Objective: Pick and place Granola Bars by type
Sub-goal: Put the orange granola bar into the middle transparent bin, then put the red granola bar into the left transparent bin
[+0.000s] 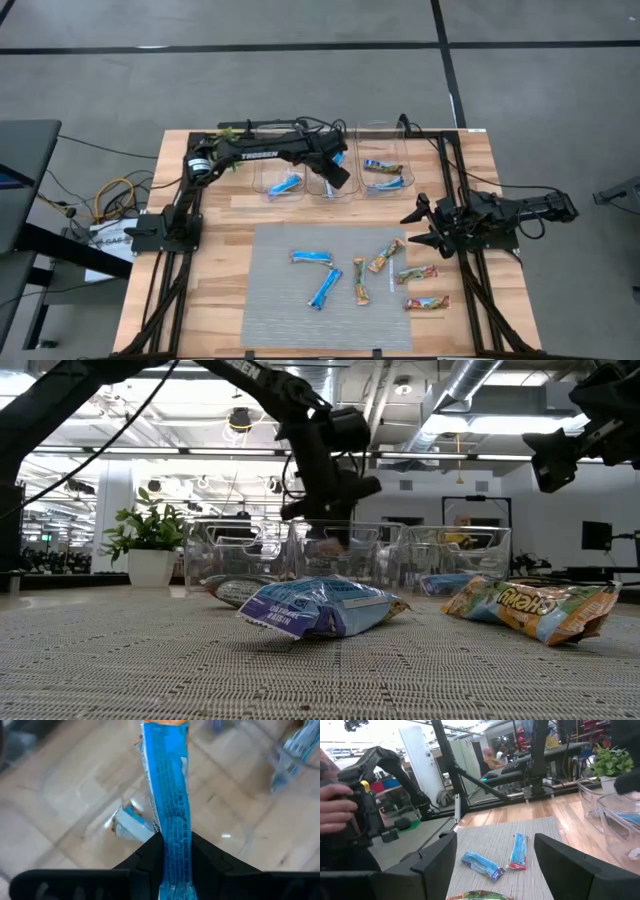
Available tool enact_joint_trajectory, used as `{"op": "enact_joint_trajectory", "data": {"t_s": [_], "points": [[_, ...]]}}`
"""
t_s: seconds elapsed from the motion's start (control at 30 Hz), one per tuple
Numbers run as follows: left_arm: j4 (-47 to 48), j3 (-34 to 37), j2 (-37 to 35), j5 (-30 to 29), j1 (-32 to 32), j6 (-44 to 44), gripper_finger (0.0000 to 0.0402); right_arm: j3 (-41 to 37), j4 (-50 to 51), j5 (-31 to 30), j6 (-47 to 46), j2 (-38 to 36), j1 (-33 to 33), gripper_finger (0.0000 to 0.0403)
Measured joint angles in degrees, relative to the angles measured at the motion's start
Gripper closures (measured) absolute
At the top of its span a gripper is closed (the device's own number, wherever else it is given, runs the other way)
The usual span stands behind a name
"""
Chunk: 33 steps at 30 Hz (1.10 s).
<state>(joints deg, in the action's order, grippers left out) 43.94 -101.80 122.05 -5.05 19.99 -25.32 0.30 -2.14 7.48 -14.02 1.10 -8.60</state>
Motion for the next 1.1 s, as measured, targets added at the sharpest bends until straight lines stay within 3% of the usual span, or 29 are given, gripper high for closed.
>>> {"op": "enact_joint_trajectory", "data": {"t_s": [0.3, 0.7, 1.1], "points": [[1.2, 0.0, 0.9, -0.1, -0.4, 4.7, 0.0314, 0.0, 0.2, 0.0, 0.0, 0.0, 0.0, 0.0143], [1.1, 0.0, 0.9, 2.9, -0.7, 4.8, 0.0221, 0.0, 0.2, 0.0, 0.0, 0.0, 0.0, 0.0143], [-3.6, 0.0, -5.9, 2.7, -4.8, 8.5, 0.0217, 0.0, 0.2, 0.0, 0.0, 0.0, 0.0, 0.0143]]}}
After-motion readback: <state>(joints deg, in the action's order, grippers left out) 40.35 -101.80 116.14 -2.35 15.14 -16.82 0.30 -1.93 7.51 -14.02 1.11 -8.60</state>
